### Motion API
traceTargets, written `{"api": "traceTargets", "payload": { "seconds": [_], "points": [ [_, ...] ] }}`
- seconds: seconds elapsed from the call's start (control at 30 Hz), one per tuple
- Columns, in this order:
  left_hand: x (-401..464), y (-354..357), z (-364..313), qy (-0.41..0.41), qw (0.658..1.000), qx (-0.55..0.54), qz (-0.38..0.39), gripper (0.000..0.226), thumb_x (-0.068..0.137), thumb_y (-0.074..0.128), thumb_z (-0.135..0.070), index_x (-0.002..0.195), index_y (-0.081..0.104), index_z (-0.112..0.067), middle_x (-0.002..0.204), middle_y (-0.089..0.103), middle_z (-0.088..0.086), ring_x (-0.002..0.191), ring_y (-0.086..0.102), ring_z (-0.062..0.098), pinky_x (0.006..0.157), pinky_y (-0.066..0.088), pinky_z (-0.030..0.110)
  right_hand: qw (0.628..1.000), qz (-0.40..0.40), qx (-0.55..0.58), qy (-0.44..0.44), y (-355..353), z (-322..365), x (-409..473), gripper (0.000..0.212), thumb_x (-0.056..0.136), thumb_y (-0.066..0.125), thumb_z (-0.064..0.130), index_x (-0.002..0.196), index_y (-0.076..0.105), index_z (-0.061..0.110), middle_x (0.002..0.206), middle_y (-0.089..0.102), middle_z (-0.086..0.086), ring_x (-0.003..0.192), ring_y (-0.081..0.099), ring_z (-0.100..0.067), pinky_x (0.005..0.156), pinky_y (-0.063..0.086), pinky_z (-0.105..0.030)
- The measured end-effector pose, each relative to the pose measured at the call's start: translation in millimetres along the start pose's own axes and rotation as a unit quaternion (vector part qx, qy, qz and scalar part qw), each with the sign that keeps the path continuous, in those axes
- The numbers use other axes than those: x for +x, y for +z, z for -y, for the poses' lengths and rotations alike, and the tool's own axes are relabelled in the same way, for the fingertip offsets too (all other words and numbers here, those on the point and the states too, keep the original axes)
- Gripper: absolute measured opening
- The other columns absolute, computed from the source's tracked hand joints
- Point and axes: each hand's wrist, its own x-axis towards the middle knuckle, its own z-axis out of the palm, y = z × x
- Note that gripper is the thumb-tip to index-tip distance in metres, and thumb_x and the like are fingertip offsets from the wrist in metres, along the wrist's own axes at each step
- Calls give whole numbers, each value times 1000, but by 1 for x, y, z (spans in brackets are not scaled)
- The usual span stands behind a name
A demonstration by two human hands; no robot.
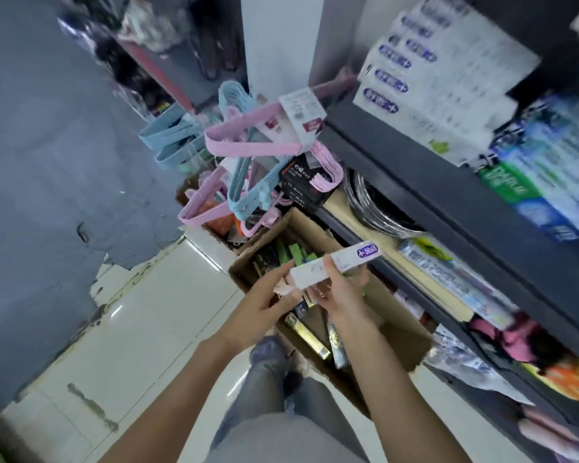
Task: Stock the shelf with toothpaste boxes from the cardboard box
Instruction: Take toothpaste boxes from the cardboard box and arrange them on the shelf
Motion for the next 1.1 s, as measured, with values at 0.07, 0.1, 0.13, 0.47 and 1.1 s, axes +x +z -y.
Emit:
{"api": "traceTargets", "payload": {
  "seconds": [0.07, 0.1, 0.13, 0.47, 1.1],
  "points": [
    [-2, -2, -29, 37, 998, 36, -30, 66, 84, 51, -55, 142, 33, -30, 135, 42, -22, 122, 43, -1, 104, 37, 25, 998, 3, 51, -22, 14, 8, -28, 74, 87, 66, 14, 139, 17, 33, 114, 62, -16, 92, 64, -27, 55, 57, -30],
    [-2, -2, -45, 59, 997, 30, -49, 60, 85, 53, -50, 140, 36, -30, 132, 45, -24, 120, 44, -4, 102, 38, 22, 998, 8, 57, -39, 22, 11, -41, 80, 87, 67, 14, 140, 12, 36, 116, 62, -16, 93, 64, -27, 59, 57, -32],
    [-1, -4, -60, 86, 994, 15, -64, 48, 88, 55, -41, 133, 40, -32, 125, 50, -30, 114, 48, -7, 97, 40, 17, 996, 18, 62, -55, 29, 15, -53, 85, 85, 69, 14, 141, 9, 38, 118, 62, -14, 96, 65, -26, 64, 58, -34],
    [-14, 5, -115, 187, 972, -12, -145, 36, 86, 66, -20, 120, 55, -21, 127, 60, -1, 96, 60, 13, 68, 50, 16, 959, 86, 58, -263, 27, 69, -124, 101, 82, 69, 1, 145, 0, 40, 94, 58, 17, 80, 65, 1, 73, 57, -29],
    [-45, 52, -129, 231, 966, -1, -113, 50, 85, 67, -36, 129, 47, -46, 129, 58, -13, 101, 62, 16, 90, 49, 42, 927, 104, 97, -347, -38, 72, -150, 102, 81, 71, 4, 142, 2, 48, 120, 45, 20, 92, 56, 18, 87, 50, -19]
  ]
}}
